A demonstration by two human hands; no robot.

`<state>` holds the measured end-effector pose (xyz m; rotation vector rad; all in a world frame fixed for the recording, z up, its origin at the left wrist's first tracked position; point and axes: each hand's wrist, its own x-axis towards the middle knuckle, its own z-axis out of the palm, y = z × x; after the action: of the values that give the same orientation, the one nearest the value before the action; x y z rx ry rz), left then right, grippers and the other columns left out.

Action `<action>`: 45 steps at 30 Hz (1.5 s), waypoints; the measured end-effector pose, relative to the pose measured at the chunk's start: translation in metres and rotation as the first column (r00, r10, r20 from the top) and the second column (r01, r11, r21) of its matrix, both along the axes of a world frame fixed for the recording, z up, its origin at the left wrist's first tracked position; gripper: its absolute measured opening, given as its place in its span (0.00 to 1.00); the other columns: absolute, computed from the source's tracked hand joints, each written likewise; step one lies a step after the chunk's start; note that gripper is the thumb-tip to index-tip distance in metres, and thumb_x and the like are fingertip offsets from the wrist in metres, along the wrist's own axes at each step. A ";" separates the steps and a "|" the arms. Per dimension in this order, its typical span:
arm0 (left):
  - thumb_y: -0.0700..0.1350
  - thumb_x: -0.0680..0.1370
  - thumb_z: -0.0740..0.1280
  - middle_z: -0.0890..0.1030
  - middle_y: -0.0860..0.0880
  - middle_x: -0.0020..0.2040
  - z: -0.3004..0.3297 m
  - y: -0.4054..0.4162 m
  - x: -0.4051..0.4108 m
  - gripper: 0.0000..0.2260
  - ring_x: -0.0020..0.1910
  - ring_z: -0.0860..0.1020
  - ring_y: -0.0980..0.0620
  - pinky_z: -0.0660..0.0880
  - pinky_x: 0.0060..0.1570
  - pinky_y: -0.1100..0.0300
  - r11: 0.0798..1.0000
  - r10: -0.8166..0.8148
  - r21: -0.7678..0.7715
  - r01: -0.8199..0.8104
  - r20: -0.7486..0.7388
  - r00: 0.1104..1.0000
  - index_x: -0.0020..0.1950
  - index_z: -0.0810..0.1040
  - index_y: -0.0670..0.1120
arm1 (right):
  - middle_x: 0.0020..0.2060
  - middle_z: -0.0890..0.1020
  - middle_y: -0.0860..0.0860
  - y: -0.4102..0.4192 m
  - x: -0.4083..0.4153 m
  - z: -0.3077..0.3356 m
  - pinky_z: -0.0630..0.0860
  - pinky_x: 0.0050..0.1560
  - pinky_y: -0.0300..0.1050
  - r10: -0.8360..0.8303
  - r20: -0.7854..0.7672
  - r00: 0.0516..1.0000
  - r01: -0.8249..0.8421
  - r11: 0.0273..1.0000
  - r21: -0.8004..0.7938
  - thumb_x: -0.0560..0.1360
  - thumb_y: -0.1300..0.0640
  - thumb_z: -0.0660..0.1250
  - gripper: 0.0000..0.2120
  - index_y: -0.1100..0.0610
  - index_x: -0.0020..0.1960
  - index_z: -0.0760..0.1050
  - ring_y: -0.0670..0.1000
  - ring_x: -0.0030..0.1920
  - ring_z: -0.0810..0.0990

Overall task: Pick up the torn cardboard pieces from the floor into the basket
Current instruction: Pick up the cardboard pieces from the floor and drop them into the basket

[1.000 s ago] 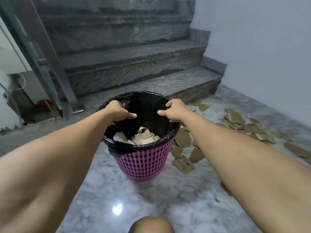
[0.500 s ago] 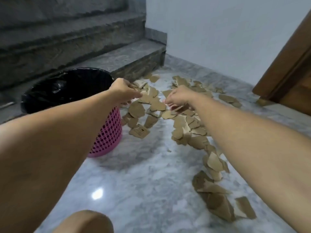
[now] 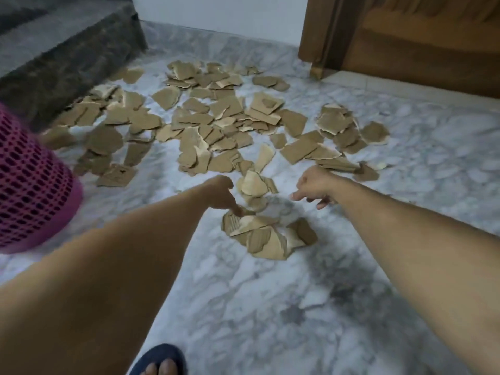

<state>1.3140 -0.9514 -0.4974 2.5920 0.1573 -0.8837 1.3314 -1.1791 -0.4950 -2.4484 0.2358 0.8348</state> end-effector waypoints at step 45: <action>0.29 0.69 0.66 0.76 0.43 0.52 -0.017 0.050 0.059 0.20 0.51 0.75 0.43 0.77 0.50 0.53 0.967 0.254 -0.018 -0.254 0.148 0.956 0.61 0.75 0.37 | 0.50 0.78 0.56 0.049 0.013 -0.028 0.82 0.43 0.49 0.129 -0.111 0.985 -0.133 0.991 -0.027 0.69 0.63 0.75 0.22 0.57 0.61 0.76 0.58 0.48 0.81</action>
<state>1.3725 -0.9013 -0.5140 2.5522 0.4377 -0.5956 1.3442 -1.1302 -0.5231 -2.4746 0.1305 1.0304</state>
